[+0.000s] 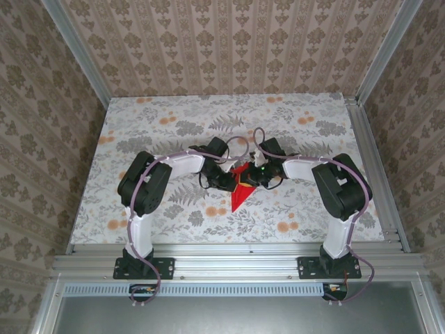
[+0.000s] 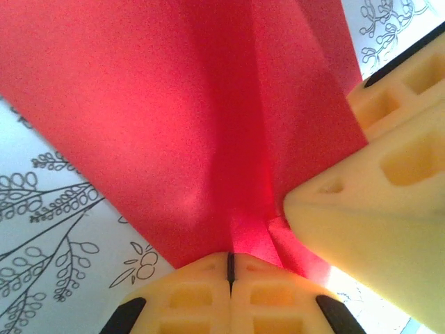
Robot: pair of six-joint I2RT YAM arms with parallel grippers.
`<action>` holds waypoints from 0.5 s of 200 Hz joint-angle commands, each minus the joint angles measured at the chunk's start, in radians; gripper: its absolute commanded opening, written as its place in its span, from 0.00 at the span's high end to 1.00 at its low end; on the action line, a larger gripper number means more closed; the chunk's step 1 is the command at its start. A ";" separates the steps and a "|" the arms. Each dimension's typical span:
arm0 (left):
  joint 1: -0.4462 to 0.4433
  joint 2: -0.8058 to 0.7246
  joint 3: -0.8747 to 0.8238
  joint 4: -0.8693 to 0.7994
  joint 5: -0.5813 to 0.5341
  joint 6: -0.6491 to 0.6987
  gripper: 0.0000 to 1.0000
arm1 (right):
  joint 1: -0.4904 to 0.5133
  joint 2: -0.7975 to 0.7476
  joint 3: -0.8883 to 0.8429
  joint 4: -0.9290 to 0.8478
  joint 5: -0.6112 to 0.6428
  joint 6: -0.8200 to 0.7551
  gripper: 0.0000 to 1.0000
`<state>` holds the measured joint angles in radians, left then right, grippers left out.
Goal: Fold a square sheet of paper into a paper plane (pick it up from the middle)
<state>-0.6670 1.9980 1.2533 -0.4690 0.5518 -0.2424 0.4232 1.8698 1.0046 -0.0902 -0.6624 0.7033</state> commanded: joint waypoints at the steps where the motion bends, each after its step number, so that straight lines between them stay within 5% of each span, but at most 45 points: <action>1: 0.018 0.003 -0.046 -0.010 -0.055 -0.016 1.00 | 0.011 0.022 0.028 -0.054 -0.005 -0.034 0.93; 100: 0.037 -0.018 -0.087 0.055 0.002 -0.035 1.00 | 0.017 0.046 0.047 -0.042 0.006 -0.018 0.92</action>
<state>-0.6407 1.9827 1.1995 -0.3973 0.6064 -0.2687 0.4328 1.8828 1.0218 -0.1165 -0.6621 0.6804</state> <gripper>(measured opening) 0.049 0.079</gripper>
